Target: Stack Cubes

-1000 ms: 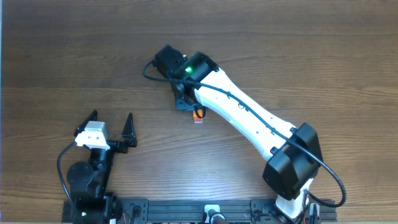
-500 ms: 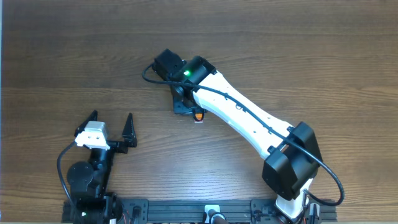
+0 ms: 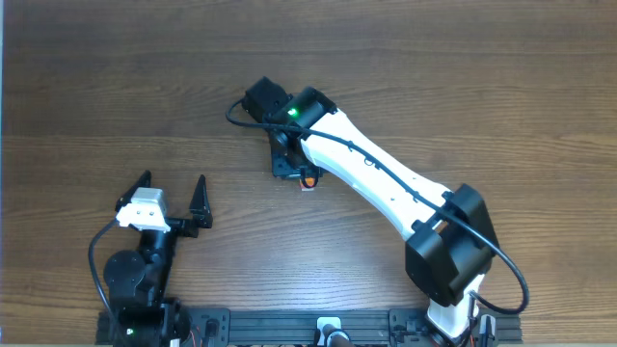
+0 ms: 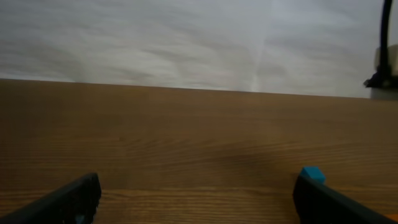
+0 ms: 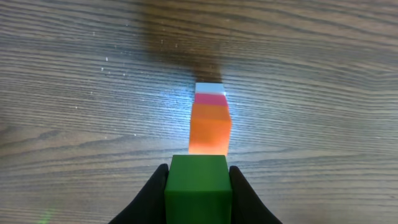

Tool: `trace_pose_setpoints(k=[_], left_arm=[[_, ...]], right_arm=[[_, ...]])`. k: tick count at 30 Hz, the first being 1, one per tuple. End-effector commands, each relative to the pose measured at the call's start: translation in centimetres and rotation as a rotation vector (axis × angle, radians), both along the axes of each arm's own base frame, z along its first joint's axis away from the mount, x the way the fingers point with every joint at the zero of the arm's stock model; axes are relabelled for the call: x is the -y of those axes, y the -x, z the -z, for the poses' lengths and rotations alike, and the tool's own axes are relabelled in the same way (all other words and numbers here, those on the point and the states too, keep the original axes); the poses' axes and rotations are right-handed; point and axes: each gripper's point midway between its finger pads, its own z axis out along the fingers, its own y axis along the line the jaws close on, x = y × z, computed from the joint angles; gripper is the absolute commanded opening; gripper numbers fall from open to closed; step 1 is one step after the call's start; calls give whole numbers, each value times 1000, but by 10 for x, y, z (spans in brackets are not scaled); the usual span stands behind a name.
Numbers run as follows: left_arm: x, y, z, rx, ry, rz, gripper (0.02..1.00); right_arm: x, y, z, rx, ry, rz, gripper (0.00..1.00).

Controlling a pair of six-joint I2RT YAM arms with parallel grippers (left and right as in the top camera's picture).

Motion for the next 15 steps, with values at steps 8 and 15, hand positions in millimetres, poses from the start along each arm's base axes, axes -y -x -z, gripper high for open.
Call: trace_pose_setpoints(k=[8, 15], left_arm=[[-2, 0, 2, 0, -12, -6, 998], [-1, 0, 2, 0, -12, -6, 1000]], right_arm=[[8, -1, 20, -46, 15, 49, 25], [10, -1, 28, -52, 11, 56, 23]])
